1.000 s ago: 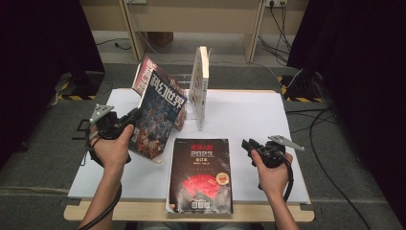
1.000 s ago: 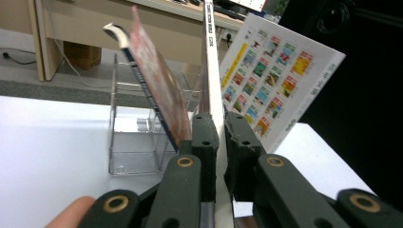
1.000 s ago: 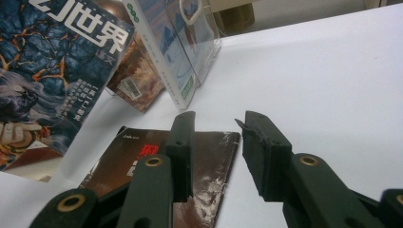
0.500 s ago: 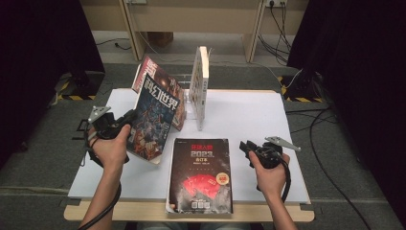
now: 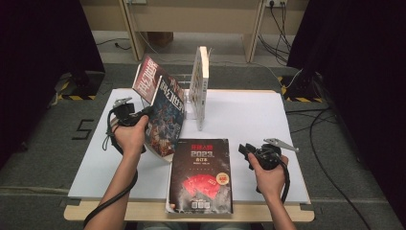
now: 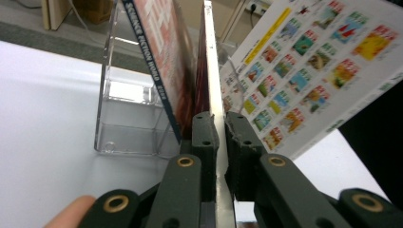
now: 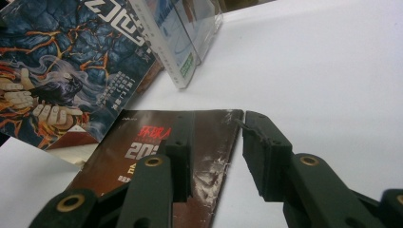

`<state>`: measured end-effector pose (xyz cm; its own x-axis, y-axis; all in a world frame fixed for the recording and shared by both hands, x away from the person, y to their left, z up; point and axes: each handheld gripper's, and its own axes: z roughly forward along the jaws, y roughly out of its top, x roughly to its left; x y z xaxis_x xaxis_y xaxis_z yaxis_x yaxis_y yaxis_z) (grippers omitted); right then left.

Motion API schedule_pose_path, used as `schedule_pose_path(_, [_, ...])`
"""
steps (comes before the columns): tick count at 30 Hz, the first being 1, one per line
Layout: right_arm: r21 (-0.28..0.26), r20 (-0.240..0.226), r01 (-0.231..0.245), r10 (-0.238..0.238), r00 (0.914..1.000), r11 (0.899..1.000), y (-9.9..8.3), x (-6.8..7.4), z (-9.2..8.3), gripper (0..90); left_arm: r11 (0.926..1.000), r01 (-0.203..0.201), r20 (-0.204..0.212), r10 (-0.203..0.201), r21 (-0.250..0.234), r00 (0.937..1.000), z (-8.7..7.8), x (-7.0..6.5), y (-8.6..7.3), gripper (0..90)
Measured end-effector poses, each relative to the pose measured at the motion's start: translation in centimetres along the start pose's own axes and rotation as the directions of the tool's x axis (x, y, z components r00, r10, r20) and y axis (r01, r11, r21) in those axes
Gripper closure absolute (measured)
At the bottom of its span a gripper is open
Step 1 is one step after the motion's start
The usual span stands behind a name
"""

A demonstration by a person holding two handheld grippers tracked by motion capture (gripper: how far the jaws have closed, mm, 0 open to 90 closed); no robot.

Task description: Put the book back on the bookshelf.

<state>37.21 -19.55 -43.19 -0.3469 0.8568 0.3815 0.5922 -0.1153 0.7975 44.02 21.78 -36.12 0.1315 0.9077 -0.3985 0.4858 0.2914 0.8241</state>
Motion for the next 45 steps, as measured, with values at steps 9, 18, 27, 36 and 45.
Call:
schedule_pose_path(9, [0.014,-0.015,-0.010,0.011,0.9998,1.000,-0.2,0.1,0.3,63.6,0.9849,-0.031,-0.017,0.034,0.170,0.9993,1.2,0.1,2.3,78.5])
schedule_pose_path(18, [0.049,-0.021,-0.013,0.014,0.9997,0.999,-0.4,-0.1,0.8,62.0,0.9622,-0.072,-0.066,0.092,0.263,0.9935,3.6,-0.5,4.2,68.5])
schedule_pose_path(27, [0.062,-0.022,-0.018,0.019,0.9996,0.998,-0.4,-0.3,0.7,61.3,0.9475,-0.105,-0.108,0.143,0.302,0.9838,5.3,-1.6,4.5,69.7])
schedule_pose_path(36, [0.080,-0.026,-0.025,0.027,0.9993,0.997,-0.6,-0.5,0.8,61.1,0.9298,-0.143,-0.141,0.201,0.339,0.9695,6.6,-1.7,3.7,75.8])
schedule_pose_path(45, [0.084,-0.029,-0.028,0.030,0.9991,0.996,-0.7,-0.6,0.5,61.2,0.9388,-0.158,-0.033,0.176,0.306,0.9838,5.9,-1.5,4.0,81.1])
